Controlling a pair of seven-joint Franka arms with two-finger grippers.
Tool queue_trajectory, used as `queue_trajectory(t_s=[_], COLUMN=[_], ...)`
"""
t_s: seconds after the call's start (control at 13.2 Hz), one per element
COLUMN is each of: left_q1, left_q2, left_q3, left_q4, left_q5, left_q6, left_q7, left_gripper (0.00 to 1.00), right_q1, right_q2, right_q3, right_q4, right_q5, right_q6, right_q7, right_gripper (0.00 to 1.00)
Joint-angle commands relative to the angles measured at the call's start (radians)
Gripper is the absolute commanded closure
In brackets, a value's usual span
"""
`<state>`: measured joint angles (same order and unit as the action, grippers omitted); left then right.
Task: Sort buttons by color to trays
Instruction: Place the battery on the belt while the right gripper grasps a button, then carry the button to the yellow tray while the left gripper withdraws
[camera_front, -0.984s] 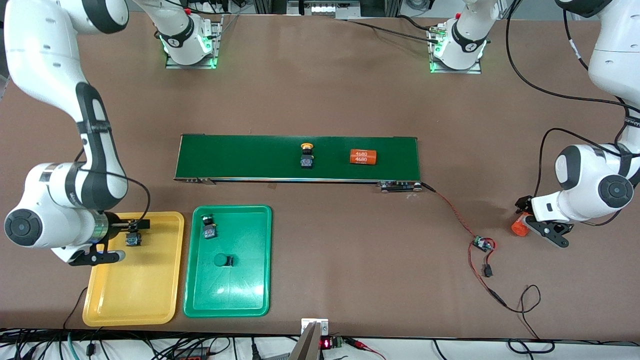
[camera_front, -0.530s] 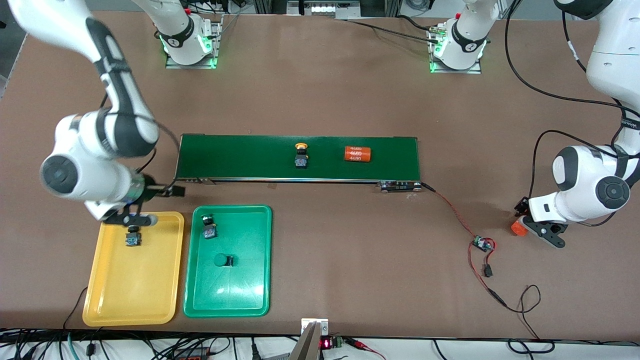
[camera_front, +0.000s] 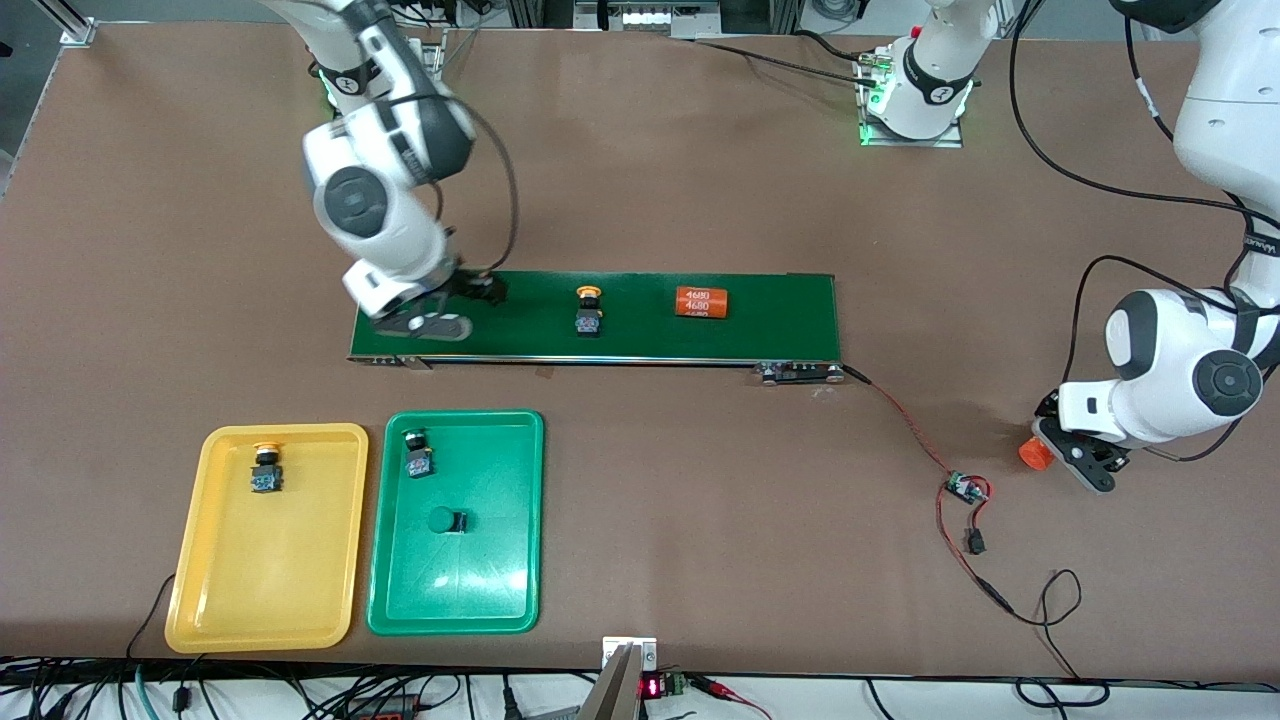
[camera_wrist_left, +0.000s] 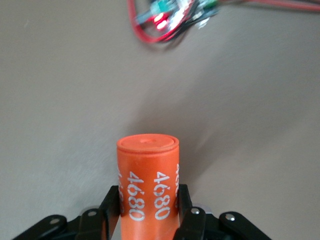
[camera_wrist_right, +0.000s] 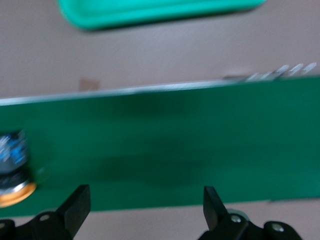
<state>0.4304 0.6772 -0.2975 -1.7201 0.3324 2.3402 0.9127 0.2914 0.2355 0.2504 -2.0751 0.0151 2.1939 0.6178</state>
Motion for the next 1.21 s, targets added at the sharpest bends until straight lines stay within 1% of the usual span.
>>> queue_trajectory(t_s=[0.0,0.08,0.23,0.3,0.38,0.45,0.53,0.61,0.76,0.91,1.14], left_q1=[-0.12,-0.174,-0.222,-0.254,-0.286,-0.297,-0.297,-0.303,-0.358,-0.412,-0.418], left_q2=[-0.161,-0.203,-0.29,-0.313,-0.326,-0.33,-0.329,-0.326,-0.312,-0.294,-0.286], left_q3=[-0.011,-0.015,-0.099,-0.127,-0.143,-0.184,-0.242,-0.277,-0.285,-0.287,-0.293], left_q4=[-0.134,-0.166,-0.238,-0.248,-0.248,-0.246,-0.246,-0.248,-0.266,-0.269,-0.302], left_q5=[-0.024,-0.024,-0.024,-0.024,-0.026,-0.026,-0.026,-0.026,-0.027,-0.027,-0.027], left_q6=[-0.08,-0.094,-0.104,-0.12,-0.136,-0.148,-0.166,-0.179,-0.183,-0.186,-0.186], left_q7=[0.026,0.026,0.028,0.026,0.028,0.028,0.026,0.025,0.02,0.026,0.023], left_gripper=[1.0,1.0,1.0,1.0,1.0,1.0,1.0,1.0,1.0,1.0,1.0], right_q1=[0.061,0.077,0.097,0.107,0.113,0.115,0.12,0.12,0.118,0.115,0.114], right_q2=[-0.015,-0.012,0.007,0.021,0.033,0.054,0.071,0.083,0.113,0.116,0.119], right_q3=[-0.008,-0.008,-0.008,-0.008,-0.008,-0.008,-0.01,-0.01,-0.011,-0.011,-0.013], right_q4=[-0.023,-0.023,-0.023,-0.023,-0.022,-0.016,-0.016,-0.014,0.012,0.018,0.018], right_q5=[0.006,0.006,0.006,0.006,0.005,0.002,0.0,-0.009,-0.03,-0.037,-0.038], right_q6=[0.032,0.049,0.11,0.142,0.173,0.202,0.226,0.248,0.253,0.253,0.254], right_q7=[0.068,0.097,0.129,0.14,0.149,0.163,0.178,0.186,0.186,0.188,0.186], right_gripper=[0.0,0.0,0.0,0.0,0.0,0.0,0.0,0.0,0.0,0.0,0.0])
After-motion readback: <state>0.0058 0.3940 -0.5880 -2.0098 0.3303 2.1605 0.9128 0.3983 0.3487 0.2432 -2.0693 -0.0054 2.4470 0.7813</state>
